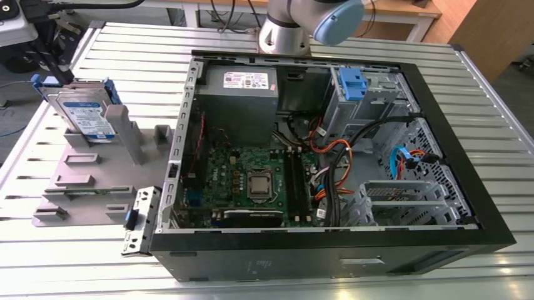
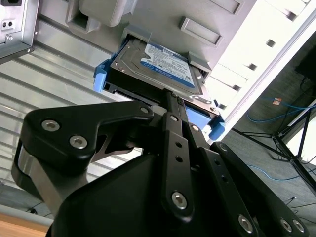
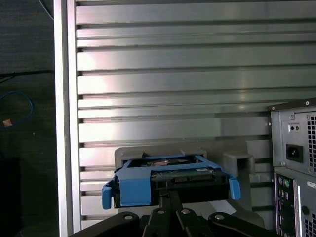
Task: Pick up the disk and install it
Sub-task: 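Reach for the disk, then pick up the disk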
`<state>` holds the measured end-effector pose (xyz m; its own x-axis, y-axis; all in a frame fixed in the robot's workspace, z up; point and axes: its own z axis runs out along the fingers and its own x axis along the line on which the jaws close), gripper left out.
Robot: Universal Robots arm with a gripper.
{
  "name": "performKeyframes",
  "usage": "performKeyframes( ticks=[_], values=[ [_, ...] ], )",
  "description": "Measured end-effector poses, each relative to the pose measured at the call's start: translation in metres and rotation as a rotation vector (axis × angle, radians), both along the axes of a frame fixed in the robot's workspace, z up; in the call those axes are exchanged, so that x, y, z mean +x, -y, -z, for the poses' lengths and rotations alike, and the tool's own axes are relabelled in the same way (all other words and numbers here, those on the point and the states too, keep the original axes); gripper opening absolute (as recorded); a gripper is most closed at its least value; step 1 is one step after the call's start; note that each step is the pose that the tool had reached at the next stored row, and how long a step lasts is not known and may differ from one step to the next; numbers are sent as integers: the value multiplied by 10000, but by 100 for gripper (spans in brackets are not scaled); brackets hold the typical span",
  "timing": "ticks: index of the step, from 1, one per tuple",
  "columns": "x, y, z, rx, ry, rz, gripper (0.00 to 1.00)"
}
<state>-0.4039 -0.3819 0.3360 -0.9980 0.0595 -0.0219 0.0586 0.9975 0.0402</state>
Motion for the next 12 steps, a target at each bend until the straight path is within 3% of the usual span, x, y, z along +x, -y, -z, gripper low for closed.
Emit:
performKeyframes(
  ticks=[12],
  values=[
    [-5, 0, 0, -2, 0, -1, 11]
  ],
)
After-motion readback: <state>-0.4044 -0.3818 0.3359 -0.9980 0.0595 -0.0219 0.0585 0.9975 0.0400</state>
